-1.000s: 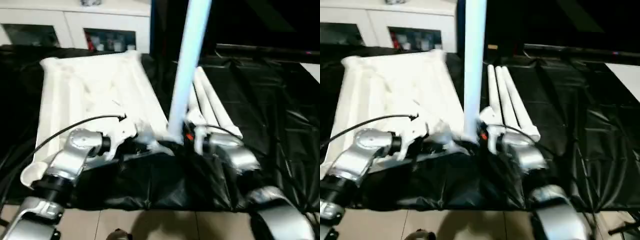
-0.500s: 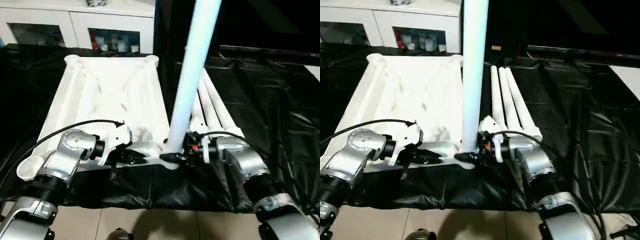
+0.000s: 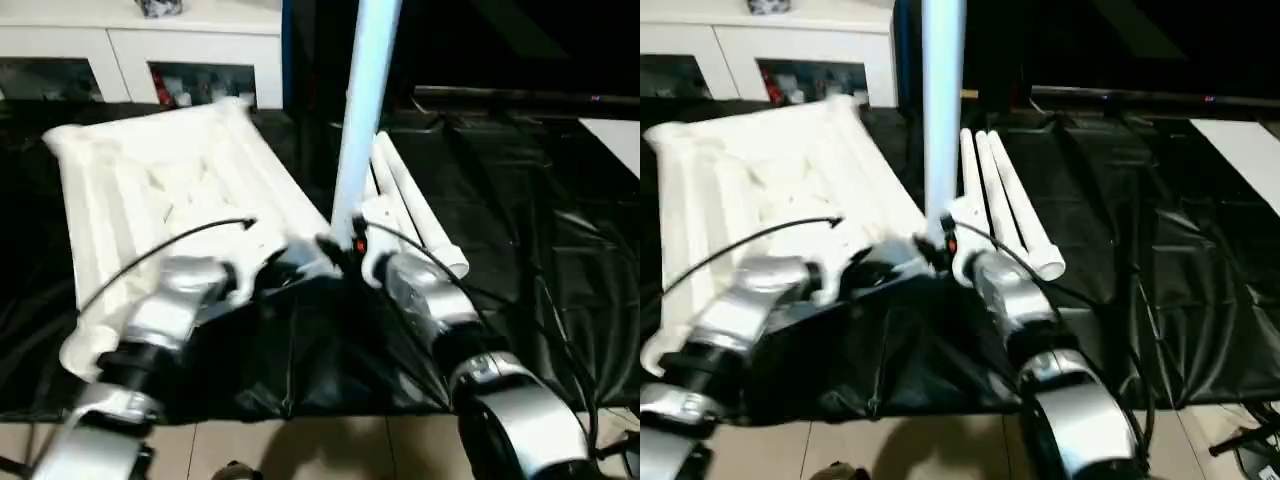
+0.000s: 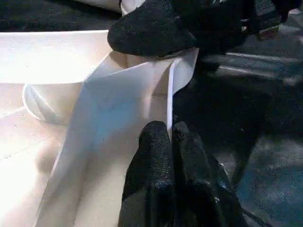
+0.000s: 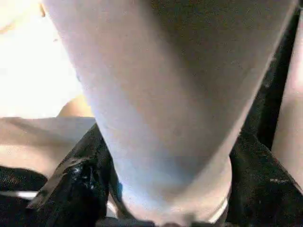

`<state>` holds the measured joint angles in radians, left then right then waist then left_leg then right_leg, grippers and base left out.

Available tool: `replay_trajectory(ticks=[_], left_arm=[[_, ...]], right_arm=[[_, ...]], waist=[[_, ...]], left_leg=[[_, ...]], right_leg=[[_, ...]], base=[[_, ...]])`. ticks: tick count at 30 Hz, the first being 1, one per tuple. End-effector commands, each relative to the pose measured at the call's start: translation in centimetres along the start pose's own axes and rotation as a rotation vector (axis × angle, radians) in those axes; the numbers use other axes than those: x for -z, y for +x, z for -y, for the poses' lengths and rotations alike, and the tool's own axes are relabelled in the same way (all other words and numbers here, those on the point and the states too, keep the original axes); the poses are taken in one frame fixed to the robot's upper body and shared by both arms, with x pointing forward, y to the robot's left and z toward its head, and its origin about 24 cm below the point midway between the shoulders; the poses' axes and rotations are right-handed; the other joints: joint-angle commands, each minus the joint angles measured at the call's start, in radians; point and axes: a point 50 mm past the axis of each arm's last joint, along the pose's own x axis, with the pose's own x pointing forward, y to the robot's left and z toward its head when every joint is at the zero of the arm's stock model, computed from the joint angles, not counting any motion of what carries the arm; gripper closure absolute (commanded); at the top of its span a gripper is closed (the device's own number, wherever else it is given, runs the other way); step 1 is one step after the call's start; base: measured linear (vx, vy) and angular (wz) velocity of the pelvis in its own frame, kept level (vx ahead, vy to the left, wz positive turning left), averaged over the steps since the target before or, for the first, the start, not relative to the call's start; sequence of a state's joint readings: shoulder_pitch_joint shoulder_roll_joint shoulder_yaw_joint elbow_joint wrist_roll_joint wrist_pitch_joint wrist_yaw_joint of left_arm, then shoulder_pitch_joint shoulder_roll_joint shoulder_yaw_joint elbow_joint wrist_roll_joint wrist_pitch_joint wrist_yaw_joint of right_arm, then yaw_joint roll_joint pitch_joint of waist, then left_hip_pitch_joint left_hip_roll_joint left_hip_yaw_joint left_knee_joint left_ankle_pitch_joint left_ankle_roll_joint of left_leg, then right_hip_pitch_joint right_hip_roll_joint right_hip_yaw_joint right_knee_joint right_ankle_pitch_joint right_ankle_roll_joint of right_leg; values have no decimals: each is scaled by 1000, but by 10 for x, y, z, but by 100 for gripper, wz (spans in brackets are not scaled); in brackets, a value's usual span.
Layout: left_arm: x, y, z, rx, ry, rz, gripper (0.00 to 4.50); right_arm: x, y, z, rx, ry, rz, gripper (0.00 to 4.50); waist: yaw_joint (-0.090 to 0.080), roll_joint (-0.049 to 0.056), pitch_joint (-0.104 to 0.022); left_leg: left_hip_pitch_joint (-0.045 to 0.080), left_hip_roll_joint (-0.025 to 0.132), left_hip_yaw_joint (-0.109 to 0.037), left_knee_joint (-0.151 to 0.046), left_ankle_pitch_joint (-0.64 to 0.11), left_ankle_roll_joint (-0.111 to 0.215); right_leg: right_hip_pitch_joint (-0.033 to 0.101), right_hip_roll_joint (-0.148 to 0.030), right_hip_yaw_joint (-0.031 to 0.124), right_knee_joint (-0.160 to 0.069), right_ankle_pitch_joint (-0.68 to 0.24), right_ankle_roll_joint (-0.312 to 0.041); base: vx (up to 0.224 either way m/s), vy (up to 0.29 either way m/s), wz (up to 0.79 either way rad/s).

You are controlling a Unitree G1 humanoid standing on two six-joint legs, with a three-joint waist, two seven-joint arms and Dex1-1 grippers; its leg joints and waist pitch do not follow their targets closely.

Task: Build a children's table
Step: Rotate leg to tighten

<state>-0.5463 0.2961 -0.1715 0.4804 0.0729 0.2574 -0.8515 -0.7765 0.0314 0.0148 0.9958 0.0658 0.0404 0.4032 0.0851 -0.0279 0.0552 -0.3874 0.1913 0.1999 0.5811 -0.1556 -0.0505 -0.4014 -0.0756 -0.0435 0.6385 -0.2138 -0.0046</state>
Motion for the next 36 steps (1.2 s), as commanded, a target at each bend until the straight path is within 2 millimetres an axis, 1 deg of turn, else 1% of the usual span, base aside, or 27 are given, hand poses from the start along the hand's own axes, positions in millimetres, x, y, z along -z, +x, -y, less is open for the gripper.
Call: replay_trajectory(ticks=[1, 3, 4, 5, 6, 10, 11, 12, 13, 14, 15, 16, 17, 18, 19, 21, 22, 24, 25, 26, 28, 29, 31, 34, 35, 36], left_arm=[[-22, 10, 10, 20, 30, 108, 450], [-20, 9, 12, 42, 41, 108, 450], [-19, 7, 14, 72, 49, 113, 450], [-18, 5, 14, 86, 54, 115, 450], [-18, 4, 15, 111, 61, 125, 450], [-14, -4, 18, 193, 85, 135, 450], [-12, -8, 18, 235, 98, 132, 450], [-8, -14, 17, 286, 107, 123, 450], [-8, -14, 17, 286, 107, 123, 450], [-7, -18, 15, 313, 107, 119, 450], [-7, -20, 15, 328, 107, 119, 450], [-6, -21, 14, 333, 107, 117, 450], [-5, -25, 12, 363, 112, 106, 450], [-4, -28, 11, 377, 113, 101, 450], [-2, -31, 9, 398, 115, 90, 450], [-1, -34, 8, 414, 120, 82, 450], [0, -35, 7, 422, 121, 76, 450], [1, -38, 6, 447, 120, 69, 450], [2, -39, 5, 462, 121, 65, 450], [2, -39, 5, 468, 124, 61, 450], [2, -40, 5, 475, 126, 55, 450], [3, -40, 4, 480, 126, 53, 450], [3, -40, 4, 480, 125, 54, 450], [2, -37, 4, 457, 105, 72, 450], [1, -35, 4, 439, 97, 77, 450], [1, -33, 3, 406, 89, 81, 450]], right_arm=[[14, 9, -31, -134, 20, -55, 93], [12, 8, -29, -132, 12, -47, 68], [11, 7, -26, -136, -1, -33, 61], [10, 6, -24, -140, -4, -24, 54], [9, 5, -23, -157, 1, -15, 46], [10, -2, -19, -260, -12, -1, 46], [11, -7, -18, -328, -26, 1, 46], [13, -16, -16, -429, -41, -3, 46], [13, -16, -16, -429, -41, -3, 46], [15, -23, -14, -500, -54, -12, 46], [16, -26, -14, -529, -64, -17, 46], [16, -27, -13, -538, -65, -20, 46], [18, -34, -11, -604, -75, -38, 46], [19, -38, -10, -631, -85, -46, 46], [20, -43, -8, -670, -99, -62, 46], [20, -46, -6, -692, -112, -72, 46], [21, -48, -5, -704, -116, -80, 71], [21, -53, -4, -748, -121, -101, 79], [22, -57, -4, -775, -130, -117, 85], [22, -58, -4, -788, -133, -125, 96], [22, -59, -5, -803, -136, -137, 118], [22, -60, -5, -814, -137, -144, 123], [22, -60, -6, -815, -137, -145, 139], [20, -55, -7, -761, -122, -123, 162], [20, -52, -7, -727, -113, -113, 165], [20, -46, -6, -654, -105, -96, 168]], waist=[[0, 13, -71], [-1, 11, -70], [-1, 14, -70], [-2, 13, -69], [-2, 16, -69], [-1, 15, -67], [3, 21, -66], [4, 20, -67], [9, 19, -68], [11, 23, -68], [12, 23, -69], [13, 23, -68], [16, 22, -66], [17, 21, -67], [20, 24, -67], [21, 22, -67], [22, 23, -67], [26, 22, -65], [28, 23, -67], [30, 25, -68], [31, 24, -67], [31, 25, -67], [31, 24, -67], [31, 23, -68], [30, 21, -67], [28, 21, -67]], left_leg=[[23, 41, -22, -64, -193, -3], [23, 40, -20, -64, -188, 8], [24, 41, -20, -65, -199, 8], [24, 41, -20, -65, -206, 6], [25, 42, -21, -66, -220, 1], [25, 44, -22, -67, -235, 7], [26, 45, -21, -67, -240, 9], [26, 45, -20, -67, -238, 12], [25, 48, -20, -66, -226, 20], [27, 48, -19, -66, -222, 23], [29, 48, -18, -65, -221, 25], [26, 48, -17, -64, -214, 24], [26, 47, -19, -66, -220, 24], [27, 47, -18, -65, -222, 25], [27, 48, -18, -65, -227, 23], [27, 47, -18, -65, -227, 20], [28, 48, -18, -66, -231, 16], [29, 47, -18, -66, -234, 14], [29, 48, -19, -66, -229, 13], [30, 48, -19, -65, -225, 13], [29, 48, -19, -66, -226, 12], [29, 48, -19, -66, -230, 10], [30, 48, -19, -67, -240, 3], [30, 48, -20, -67, -239, -2], [29, 49, -20, -68, -239, -5], [28, 48, -20, -68, -241, -7]], right_leg=[[41, -66, 42, -72, -22, -220], [43, -65, 41, -73, -4, -228], [42, -67, 41, -75, -18, -228], [42, -67, 42, -76, -28, -229], [42, -68, 42, -78, -47, -229], [43, -66, 42, -79, -56, -230], [44, -65, 41, -80, -54, -226], [45, -64, 40, -77, -46, -230], [47, -63, 39, -74, -28, -230], [45, -61, 38, -72, -22, -237], [43, -61, 38, -72, -20, -241], [44, -63, 38, -71, -19, -248], [45, -63, 37, -73, -36, -248], [45, -63, 37, -74, -43, -246], [43, -64, 39, -75, -51, -244], [43, -65, 39, -75, -56, -245], [42, -67, 39, -76, -64, -249], [42, -66, 39, -78, -76, -246], [42, -65, 39, -76, -69, -245], [42, -66, 38, -74, -57, -247], [41, -66, 38, -74, -54, -252], [41, -67, 38, -75, -59, -252], [41, -68, 39, -76, -77, -251], [40, -69, 39, -76, -77, -252], [41, -70, 39, -75, -81, -252], [40, -69, 39, -75, -86, -251]], base=[[0, 0, 0], [0, 0, 0], [0, 0, 0], [0, 0, 0], [0, 0, 0], [0, 0, 0], [0, 0, 0], [0, 0, 0], [0, 0, 0], [0, 0, 0], [0, 0, 0], [0, 0, 0], [0, 0, 0], [0, 0, 0], [0, 0, 0], [0, 0, 0], [0, 0, 0], [0, 0, 0], [0, 0, 0], [0, 0, 0], [0, 0, 0], [0, 0, 0], [0, 0, 0], [0, 0, 0], [0, 0, 0], [0, 0, 0]])
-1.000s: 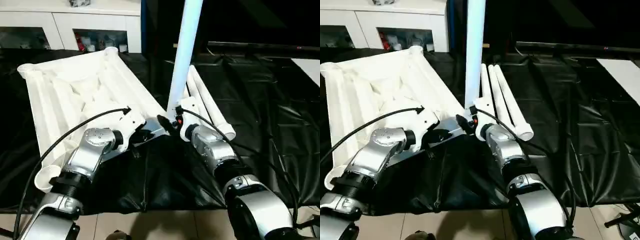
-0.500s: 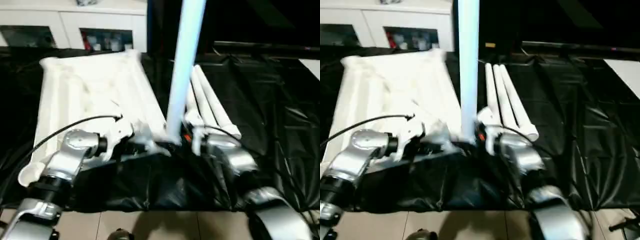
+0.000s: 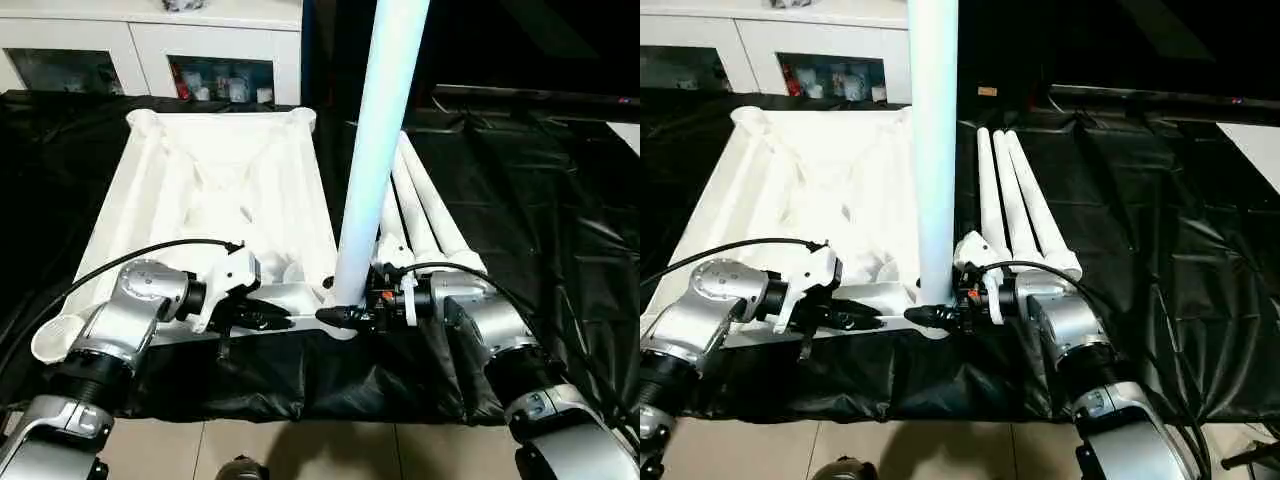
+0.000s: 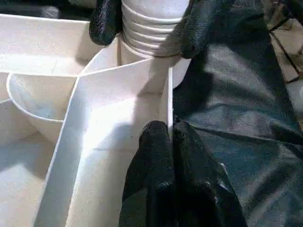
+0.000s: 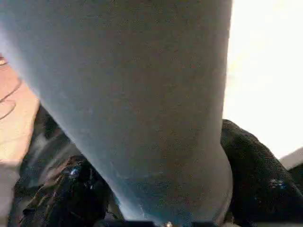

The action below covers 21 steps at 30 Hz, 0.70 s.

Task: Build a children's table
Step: Rotate leg to tighten

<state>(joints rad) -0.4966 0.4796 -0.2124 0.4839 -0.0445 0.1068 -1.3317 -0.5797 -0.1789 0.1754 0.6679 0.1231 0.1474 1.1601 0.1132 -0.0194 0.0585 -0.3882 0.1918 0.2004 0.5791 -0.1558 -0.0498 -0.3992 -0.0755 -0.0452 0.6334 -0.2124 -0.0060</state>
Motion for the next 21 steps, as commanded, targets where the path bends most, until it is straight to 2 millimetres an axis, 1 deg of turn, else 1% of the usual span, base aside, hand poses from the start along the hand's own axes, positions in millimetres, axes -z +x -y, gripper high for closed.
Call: replay_trajectory(ticks=[1, 2, 3, 4, 5, 6, 7, 9, 11, 12, 13, 14, 15, 16, 17, 18, 19, 21], left_arm=[[-20, 9, -8, -68, 27, 86, 450], [-20, 11, -12, -123, 17, 80, 450], [-20, 11, -12, -123, 17, 80, 450], [-21, 14, -17, -191, 4, 75, 450], [-22, 15, -20, -229, -3, 78, 450], [-22, 15, -20, -234, -4, 79, 450], [-24, 17, -23, -275, -15, 84, 450], [-31, 23, -27, -369, -33, 96, 450], [-35, 29, -27, -428, -33, 96, 450], [-36, 30, -27, -432, -33, 96, 450], [-39, 37, -24, -454, -34, 107, 450], [-40, 40, -21, -446, -37, 121, 450], [-40, 41, -20, -441, -38, 127, 450], [-41, 43, -19, -432, -36, 131, 450], [-41, 45, -16, -412, -27, 138, 450], [-41, 45, -16, -412, -27, 138, 450], [-40, 46, -14, -389, -18, 142, 450], [-40, 47, -13, -369, -9, 148, 450]], right_arm=[[0, 16, 3, 110, 27, 18, 168], [1, 20, 7, 181, 46, 26, 170], [1, 20, 7, 181, 46, 26, 170], [1, 26, 11, 269, 70, 24, 171], [2, 29, 14, 327, 87, 17, 171], [2, 30, 14, 333, 89, 17, 172], [3, 34, 16, 380, 113, 14, 173], [3, 47, 17, 485, 175, 21, 173], [3, 58, 16, 551, 208, 17, 173], [3, 60, 16, 554, 208, 15, 173], [2, 67, 13, 573, 206, 12, 173], [1, 69, 12, 567, 205, 23, 173], [1, 69, 12, 563, 205, 30, 138], [0, 69, 12, 559, 207, 34, 117], [-2, 69, 12, 549, 210, 47, 104], [-2, 69, 12, 549, 210, 47, 101], [-4, 68, 13, 540, 205, 61, 95], [-6, 67, 14, 532, 194, 67, 69]], waist=[[-4, 13, -69], [-8, 12, -68], [-13, 12, -68], [-15, 13, -67], [-22, 14, -66], [-24, 14, -67], [-28, 14, -67], [-32, 15, -66], [-35, 16, -68], [-35, 15, -69], [-33, 10, -71], [-32, 7, -72], [-33, 7, -71], [-33, 8, -73], [-32, 7, -73], [-32, 7, -73], [-33, 11, -71], [-34, 10, -70]], left_leg=[[30, 46, -21, -67, -250, -15], [31, 45, -24, -70, -263, -25], [30, 45, -24, -70, -267, -31], [34, 46, -25, -71, -278, -40], [33, 44, -26, -72, -286, -44], [34, 44, -25, -71, -285, -47], [32, 44, -27, -71, -281, -48], [32, 44, -26, -72, -279, -48], [33, 44, -26, -70, -265, -50], [32, 42, -25, -69, -263, -47], [29, 44, -25, -68, -244, -37], [28, 44, -24, -66, -224, -26], [26, 42, -23, -66, -214, -18], [26, 41, -22, -63, -198, -7], [25, 40, -21, -62, -186, 4], [25, 40, -21, -62, -186, 4], [25, 40, -21, -63, -199, 8], [28, 41, -21, -65, -221, 2]], right_leg=[[36, -72, 42, -73, -109, -249], [36, -73, 42, -76, -139, -243], [37, -74, 42, -76, -153, -241], [35, -74, 43, -79, -174, -233], [34, -73, 44, -82, -187, -230], [34, -74, 44, -82, -190, -229], [36, -75, 45, -81, -190, -226], [34, -72, 45, -83, -188, -221], [34, -72, 45, -81, -163, -226], [35, -71, 44, -81, -159, -224], [38, -73, 45, -78, -134, -223], [39, -72, 44, -75, -107, -224], [41, -70, 43, -76, -95, -222], [41, -68, 43, -73, -65, -223], [42, -67, 43, -71, -44, -227], [42, -67, 43, -71, -44, -227], [41, -68, 43, -74, -57, -226], [40, -68, 43, -77, -89, -223]], base=[[0, 0, 0], [0, 0, 0], [0, 0, 0], [0, 0, 0], [0, 0, 0], [0, 0, 0], [0, 0, 0], [0, 0, 0], [0, 0, 0], [0, 0, 0], [0, 0, 0], [0, 0, 0], [0, 0, 0], [0, 0, 0], [0, 0, 0], [0, 0, 0], [0, 0, 0], [0, 0, 0]])
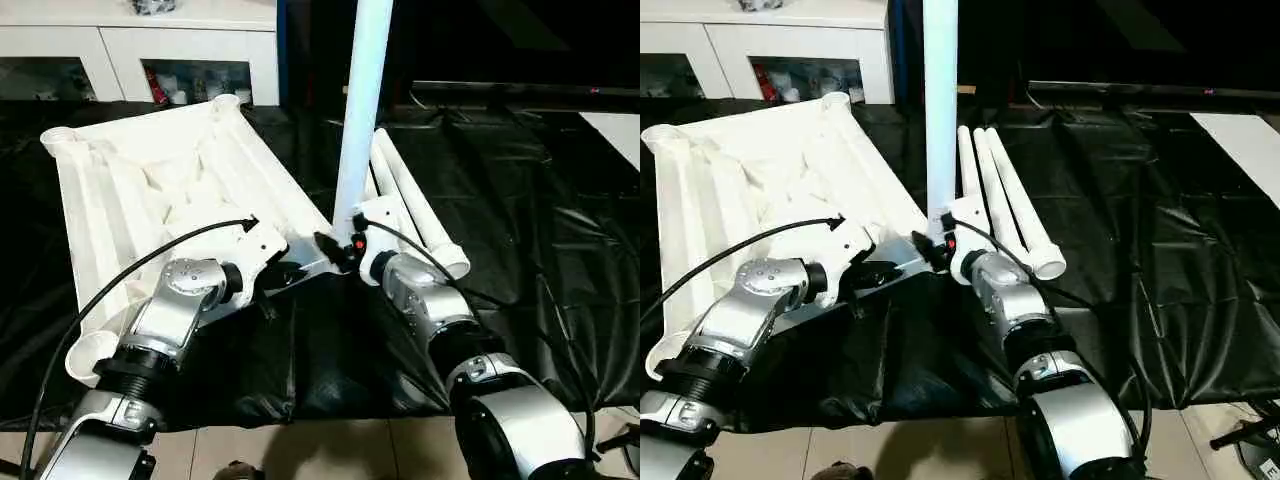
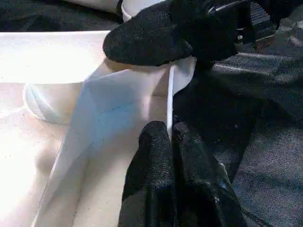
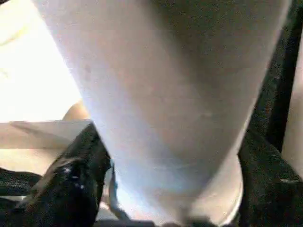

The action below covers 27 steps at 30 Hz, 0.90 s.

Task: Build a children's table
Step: Rotate leg to tighten

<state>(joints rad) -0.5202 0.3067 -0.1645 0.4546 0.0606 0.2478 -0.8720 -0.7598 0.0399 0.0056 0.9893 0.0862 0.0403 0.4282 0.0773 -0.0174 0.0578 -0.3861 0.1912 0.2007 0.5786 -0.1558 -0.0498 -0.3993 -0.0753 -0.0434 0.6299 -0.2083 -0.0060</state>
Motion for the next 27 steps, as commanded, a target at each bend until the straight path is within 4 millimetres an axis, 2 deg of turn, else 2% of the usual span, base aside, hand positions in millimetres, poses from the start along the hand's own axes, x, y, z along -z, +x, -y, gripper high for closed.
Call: replay_trajectory(ticks=[1, 3, 4, 6, 8, 9, 10, 11, 12, 13, 14, 15, 19, 20, 21, 23, 25, 26, 27], left_arm=[[-22, 8, 14, 86, 51, 136, 450], [-21, 6, 15, 112, 59, 138, 450], [-20, 3, 15, 137, 69, 131, 450], [-14, -5, 12, 188, 88, 113, 450], [-13, -7, 10, 197, 95, 111, 450], [-13, -8, 10, 206, 91, 110, 450], [-12, -13, 8, 238, 90, 110, 450], [-11, -15, 7, 255, 92, 110, 450], [-10, -17, 7, 270, 89, 107, 450], [-9, -19, 6, 290, 93, 105, 450], [-9, -21, 6, 304, 95, 103, 450], [-9, -21, 6, 306, 95, 103, 450], [-6, -27, 6, 370, 88, 86, 450], [-5, -28, 6, 376, 86, 85, 450], [-5, -28, 6, 377, 85, 85, 450], [-3, -30, 7, 392, 73, 83, 450], [-2, -30, 7, 400, 67, 82, 450], [-1, -30, 8, 409, 62, 79, 450], [0, -31, 8, 413, 60, 75, 450]], right_arm=[[13, 7, -25, -140, 5, -56, 61], [10, 6, -23, -156, -13, -37, 48], [8, 3, -20, -182, -21, -14, 37], [7, -7, -14, -295, -7, 13, 19], [7, -11, -12, -332, -13, 18, 8], [8, -13, -12, -352, -17, 14, 3], [12, -21, -11, -423, -37, -11, 3], [14, -25, -10, -461, -49, -26, 3], [16, -29, -10, -498, -62, -42, 3], [19, -33, -8, -521, -97, -61, 3], [20, -36, -7, -538, -120, -72, 3], [21, -37, -6, -539, -122, -73, 3], [26, -48, -1, -601, -155, -122, 3], [26, -50, -1, -614, -149, -130, 3], [26, -51, -1, -621, -146, -134, 3], [25, -51, -4, -639, -141, -138, 19], [25, -51, -5, -644, -136, -139, 37], [25, -50, -7, -660, -121, -142, 40], [25, -50, -9, -669, -116, -143, 40]], waist=[[2, 14, -68], [1, 12, -70], [1, 16, -71], [3, 22, -72], [13, 21, -74], [14, 21, -74], [17, 36, -72], [20, 29, -71], [21, 29, -72], [24, 43, -72], [22, 36, -71], [23, 35, -71], [26, 37, -70], [27, 45, -71], [25, 44, -70], [26, 53, -71], [25, 48, -72], [26, 56, -72], [25, 54, -72]], left_leg=[[26, 42, -22, -66, -238, -4], [24, 42, -23, -65, -239, -8], [26, 42, -23, -65, -234, -6], [23, 42, -22, -62, -225, 8], [23, 45, -19, -59, -193, 30], [24, 45, -19, -59, -192, 30], [26, 44, -20, -59, -213, 24], [26, 45, -19, -60, -222, 24], [24, 45, -20, -59, -221, 24], [27, 45, -21, -61, -232, 16], [26, 45, -21, -61, -249, 11], [25, 45, -21, -62, -252, 8], [27, 46, -23, -64, -269, -2], [28, 46, -24, -64, -270, -5], [28, 45, -23, -64, -271, -5], [27, 45, -25, -63, -275, -7], [27, 43, -24, -62, -277, -6], [28, 43, -25, -63, -280, -8], [27, 44, -24, -63, -283, -8]], right_leg=[[39, -69, 42, -77, -112, -220], [41, -69, 42, -75, -103, -220], [40, -68, 42, -73, -84, -225], [44, -66, 41, -68, -37, -234], [45, -61, 37, -61, 23, -247], [44, -62, 37, -60, 23, -252], [43, -62, 35, -64, 2, -257], [44, -59, 35, -65, -3, -254], [45, -62, 36, -62, -5, -255], [42, -63, 35, -65, -23, -254], [43, -62, 36, -67, -38, -254], [43, -63, 36, -68, -45, -254], [41, -65, 38, -71, -86, -252], [40, -64, 37, -69, -82, -254], [40, -62, 37, -71, -76, -253], [40, -63, 36, -68, -56, -260], [42, -63, 36, -69, -54, -264], [41, -64, 36, -70, -63, -264], [41, -63, 36, -71, -66, -264]], base=[[0, 0, 0], [0, 0, 0], [0, 0, 0], [0, 0, 0], [0, 0, 0], [0, 0, 0], [0, 0, 0], [0, 0, 0], [0, 0, 0], [0, 0, 0], [0, 0, 0], [0, 0, 0], [0, 0, 0], [0, 0, 0], [0, 0, 0], [0, 0, 0], [0, 0, 0], [0, 0, 0], [0, 0, 0]])
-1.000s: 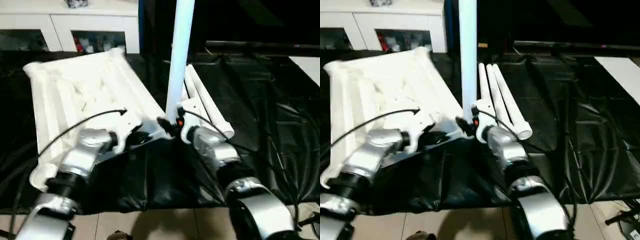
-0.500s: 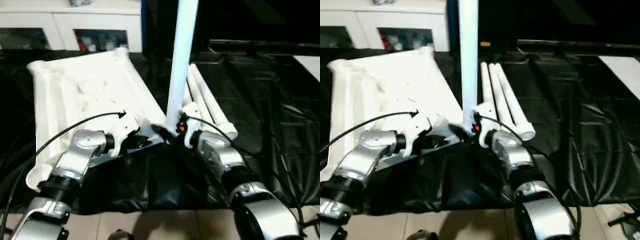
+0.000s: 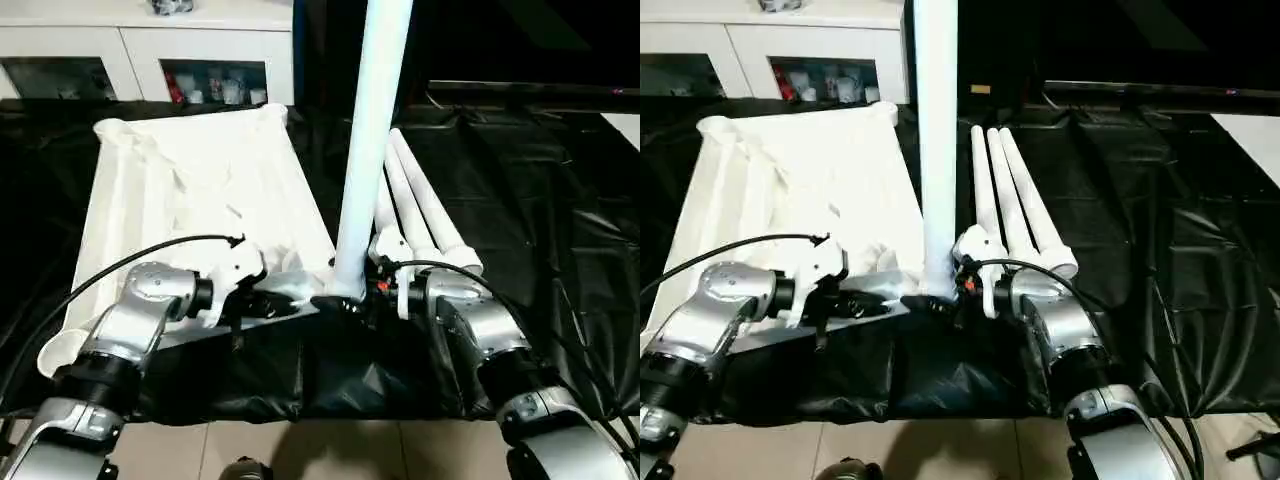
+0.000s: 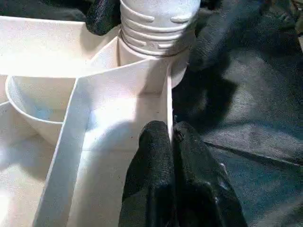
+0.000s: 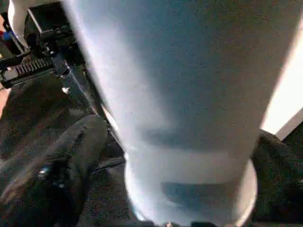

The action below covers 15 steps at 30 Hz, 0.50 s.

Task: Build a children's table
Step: Rotate leg to tighten

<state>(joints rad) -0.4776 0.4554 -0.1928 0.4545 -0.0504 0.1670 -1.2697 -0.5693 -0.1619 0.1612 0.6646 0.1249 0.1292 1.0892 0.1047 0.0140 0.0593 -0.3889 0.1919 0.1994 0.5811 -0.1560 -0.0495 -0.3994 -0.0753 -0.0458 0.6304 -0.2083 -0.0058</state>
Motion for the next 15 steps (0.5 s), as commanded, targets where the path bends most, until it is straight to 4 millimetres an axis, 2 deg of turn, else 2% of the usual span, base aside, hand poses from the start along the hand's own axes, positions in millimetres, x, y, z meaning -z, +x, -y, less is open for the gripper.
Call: replay_trajectory(ticks=[1, 2, 8, 10, 12, 15], left_arm=[[-18, 4, 2, 51, 53, 79, 450], [-16, 4, 3, 56, 51, 71, 450], [-17, 7, 3, 50, 39, 85, 450], [-18, 8, 0, 4, 30, 92, 450], [-19, 11, -5, -60, 23, 95, 450], [-21, 15, -11, -142, 14, 93, 450]], right_arm=[[11, 9, -11, -75, 42, -38, 62], [10, 11, -13, -86, 47, -36, 72], [10, 12, -16, -78, 69, -27, 117], [11, 16, -11, -1, 71, -29, 123], [13, 21, -2, 129, 58, -50, 154], [16, 26, 6, 262, 60, -79, 160]], waist=[[-2, 27, -73], [-2, 30, -74], [2, 32, -74], [3, 34, -73], [-1, 33, -73], [-15, 34, -66]], left_leg=[[30, 43, -23, -66, -288, -11], [30, 43, -24, -66, -291, -13], [31, 43, -24, -64, -282, -10], [31, 44, -24, -66, -286, -13], [31, 42, -24, -66, -302, -28], [33, 40, -28, -71, -345, -49]], right_leg=[[41, -63, 38, -72, -67, -264], [42, -62, 37, -71, -64, -265], [41, -64, 38, -71, -70, -265], [39, -64, 38, -72, -80, -265], [38, -67, 39, -73, -101, -264], [35, -71, 40, -85, -216, -241]], base=[[0, 0, 0], [0, 0, 0], [0, 0, 0], [0, 0, 0], [0, 0, 0], [0, 0, 0]])
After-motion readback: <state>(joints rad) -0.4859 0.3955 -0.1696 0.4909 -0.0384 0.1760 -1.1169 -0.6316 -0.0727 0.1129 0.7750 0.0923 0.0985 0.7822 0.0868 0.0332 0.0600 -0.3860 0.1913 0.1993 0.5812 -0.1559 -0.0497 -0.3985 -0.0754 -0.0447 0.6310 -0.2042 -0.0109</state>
